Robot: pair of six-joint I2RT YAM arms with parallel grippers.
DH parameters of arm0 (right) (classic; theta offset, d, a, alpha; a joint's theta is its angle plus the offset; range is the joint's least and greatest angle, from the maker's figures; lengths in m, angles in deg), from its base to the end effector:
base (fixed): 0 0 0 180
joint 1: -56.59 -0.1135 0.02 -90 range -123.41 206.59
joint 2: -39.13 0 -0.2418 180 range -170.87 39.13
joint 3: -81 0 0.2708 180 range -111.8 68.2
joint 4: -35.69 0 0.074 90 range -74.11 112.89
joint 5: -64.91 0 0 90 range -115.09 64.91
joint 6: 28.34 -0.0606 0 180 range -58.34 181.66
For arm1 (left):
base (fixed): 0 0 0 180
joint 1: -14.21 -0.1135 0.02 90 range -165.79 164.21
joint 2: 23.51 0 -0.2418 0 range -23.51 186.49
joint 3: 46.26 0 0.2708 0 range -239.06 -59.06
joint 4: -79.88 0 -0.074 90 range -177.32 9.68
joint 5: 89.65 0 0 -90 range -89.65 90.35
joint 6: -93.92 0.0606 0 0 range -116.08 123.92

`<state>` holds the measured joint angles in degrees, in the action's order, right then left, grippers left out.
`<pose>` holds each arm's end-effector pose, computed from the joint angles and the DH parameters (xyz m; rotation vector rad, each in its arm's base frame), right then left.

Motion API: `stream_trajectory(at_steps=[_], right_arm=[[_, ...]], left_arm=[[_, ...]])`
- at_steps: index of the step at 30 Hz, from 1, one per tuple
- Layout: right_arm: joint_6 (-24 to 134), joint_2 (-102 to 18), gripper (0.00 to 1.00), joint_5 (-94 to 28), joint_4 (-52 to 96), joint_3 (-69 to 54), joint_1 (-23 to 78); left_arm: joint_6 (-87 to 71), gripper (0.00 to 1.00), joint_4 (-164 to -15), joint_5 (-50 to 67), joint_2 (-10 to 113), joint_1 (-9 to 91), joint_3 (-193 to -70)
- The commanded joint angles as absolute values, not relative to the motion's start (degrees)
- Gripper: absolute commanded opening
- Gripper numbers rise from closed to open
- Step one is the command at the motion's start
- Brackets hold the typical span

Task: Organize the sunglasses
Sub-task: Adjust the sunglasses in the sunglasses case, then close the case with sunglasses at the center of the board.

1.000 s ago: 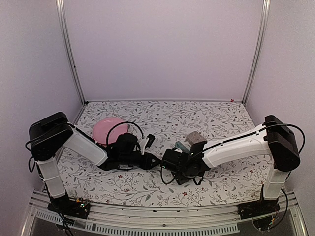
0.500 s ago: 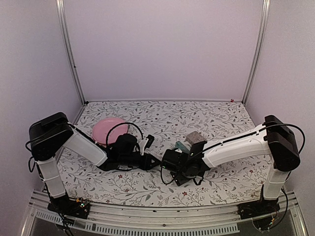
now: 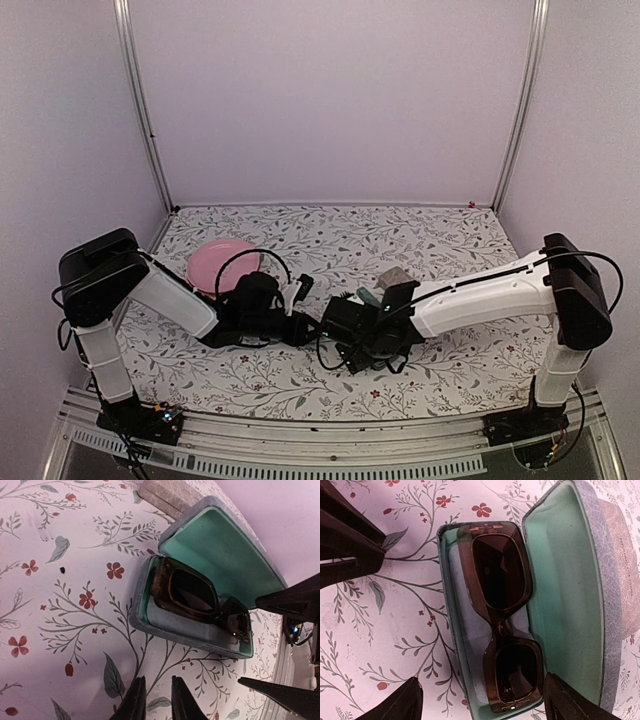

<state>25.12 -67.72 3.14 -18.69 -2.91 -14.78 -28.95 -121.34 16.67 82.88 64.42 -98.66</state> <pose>0.1445 0.3390 0.1151 -0.7122 2.5143 -0.1518 0.2164 -0.2864 0.0549 0.5335 2.2848 -1.0973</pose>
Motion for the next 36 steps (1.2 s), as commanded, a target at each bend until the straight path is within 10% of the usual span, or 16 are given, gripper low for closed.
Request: stream_trajectory(at_steps=[1, 21, 36], right_arm=[[25.09, -65.03, 0.85, 4.92, -19.98, -4.71, -15.63], [31.25, -38.63, 0.63, -19.03, 3.51, 16.73, 2.63], [31.35, -40.90, 0.46, -33.61, 16.22, 24.80, 10.30]], left_arm=[[-29.16, 0.20, -123.00, 17.40, 83.14, 63.72, -98.32], [-31.83, 0.17, -128.17, 20.52, 87.35, 67.17, -100.07], [-32.31, 0.15, -128.52, 21.51, 94.17, 68.35, -104.07]])
